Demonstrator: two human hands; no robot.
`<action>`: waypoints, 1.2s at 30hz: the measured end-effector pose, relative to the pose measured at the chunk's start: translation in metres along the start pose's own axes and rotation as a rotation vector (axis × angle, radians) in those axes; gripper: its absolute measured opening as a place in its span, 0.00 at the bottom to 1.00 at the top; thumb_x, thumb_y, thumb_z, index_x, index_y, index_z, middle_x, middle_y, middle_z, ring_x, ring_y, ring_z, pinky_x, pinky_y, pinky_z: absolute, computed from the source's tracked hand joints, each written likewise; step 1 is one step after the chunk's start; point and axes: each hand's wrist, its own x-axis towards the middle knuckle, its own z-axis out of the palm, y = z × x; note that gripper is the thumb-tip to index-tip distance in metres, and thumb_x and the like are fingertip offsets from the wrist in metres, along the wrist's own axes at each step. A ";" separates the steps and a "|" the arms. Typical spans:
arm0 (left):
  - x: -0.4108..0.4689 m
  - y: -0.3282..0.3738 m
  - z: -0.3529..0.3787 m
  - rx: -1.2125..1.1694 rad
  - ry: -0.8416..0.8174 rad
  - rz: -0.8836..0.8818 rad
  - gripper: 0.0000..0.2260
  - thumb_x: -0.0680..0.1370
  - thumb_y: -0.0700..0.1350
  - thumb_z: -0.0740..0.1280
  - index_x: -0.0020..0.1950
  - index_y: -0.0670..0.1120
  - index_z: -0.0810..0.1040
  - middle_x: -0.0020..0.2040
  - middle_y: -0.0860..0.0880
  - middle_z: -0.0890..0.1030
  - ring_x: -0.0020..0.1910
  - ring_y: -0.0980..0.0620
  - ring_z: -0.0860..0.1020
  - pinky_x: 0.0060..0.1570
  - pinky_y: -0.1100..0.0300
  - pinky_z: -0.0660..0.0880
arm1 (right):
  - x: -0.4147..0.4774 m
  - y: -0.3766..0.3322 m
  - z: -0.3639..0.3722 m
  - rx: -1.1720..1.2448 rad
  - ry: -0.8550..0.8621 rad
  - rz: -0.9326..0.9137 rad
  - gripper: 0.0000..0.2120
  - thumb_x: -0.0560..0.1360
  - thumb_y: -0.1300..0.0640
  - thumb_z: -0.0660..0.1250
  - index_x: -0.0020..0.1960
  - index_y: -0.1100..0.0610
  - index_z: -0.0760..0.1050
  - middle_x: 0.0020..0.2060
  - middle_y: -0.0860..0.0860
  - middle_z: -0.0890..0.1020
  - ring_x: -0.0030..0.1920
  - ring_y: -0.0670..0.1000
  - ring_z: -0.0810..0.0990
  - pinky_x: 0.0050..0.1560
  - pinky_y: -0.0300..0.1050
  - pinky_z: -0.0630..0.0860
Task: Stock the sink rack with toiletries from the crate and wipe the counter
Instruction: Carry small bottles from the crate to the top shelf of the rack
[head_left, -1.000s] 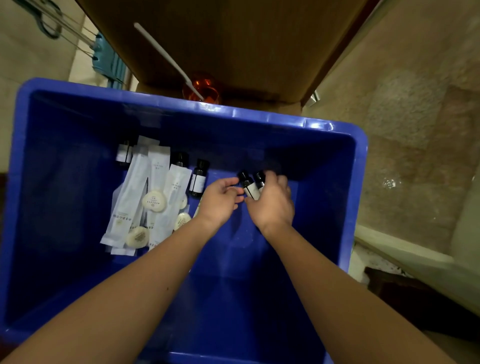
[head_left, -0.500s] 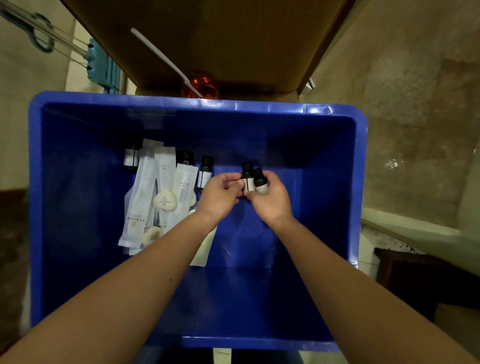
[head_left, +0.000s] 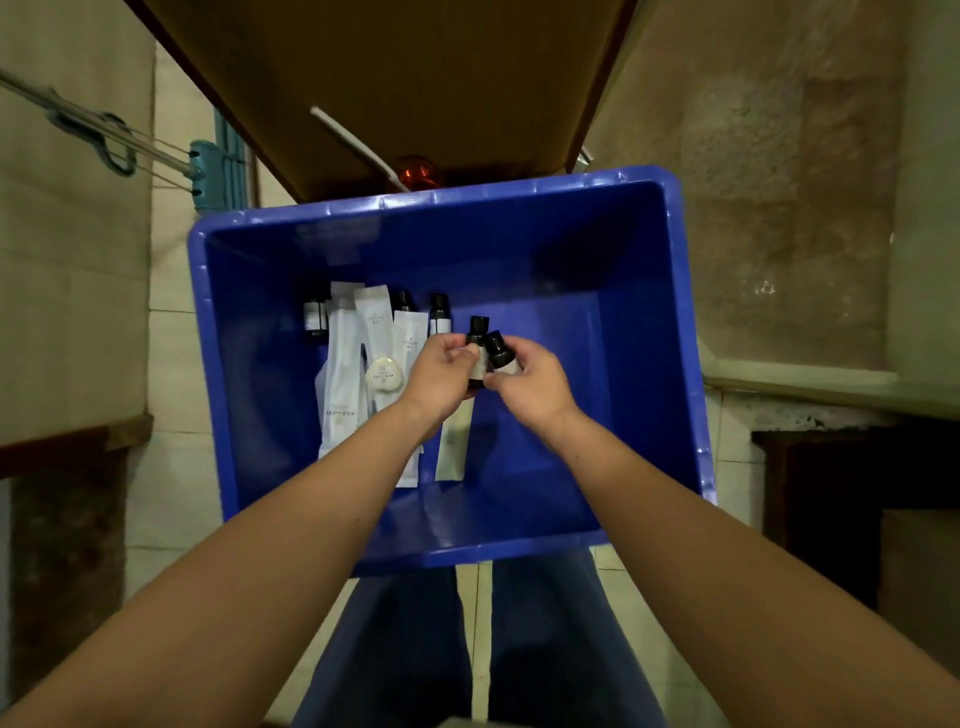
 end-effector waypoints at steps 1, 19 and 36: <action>-0.009 0.002 -0.003 0.000 -0.004 0.004 0.08 0.83 0.40 0.58 0.62 0.41 0.68 0.48 0.49 0.76 0.40 0.55 0.76 0.42 0.60 0.77 | -0.011 -0.005 -0.001 0.000 -0.002 0.003 0.15 0.72 0.67 0.69 0.58 0.57 0.78 0.48 0.49 0.81 0.50 0.50 0.80 0.52 0.41 0.76; -0.149 0.082 -0.019 -0.166 -0.244 0.046 0.15 0.84 0.39 0.54 0.70 0.45 0.66 0.49 0.41 0.78 0.40 0.47 0.78 0.49 0.50 0.78 | -0.168 -0.077 -0.046 0.239 0.173 -0.051 0.06 0.78 0.62 0.65 0.52 0.53 0.72 0.39 0.50 0.77 0.38 0.48 0.76 0.38 0.43 0.75; -0.248 0.125 0.082 0.237 -0.623 0.296 0.14 0.83 0.50 0.59 0.64 0.44 0.71 0.51 0.44 0.79 0.44 0.50 0.79 0.44 0.55 0.80 | -0.297 -0.055 -0.135 0.751 0.437 -0.076 0.13 0.80 0.49 0.63 0.55 0.58 0.76 0.36 0.54 0.81 0.33 0.50 0.78 0.36 0.44 0.75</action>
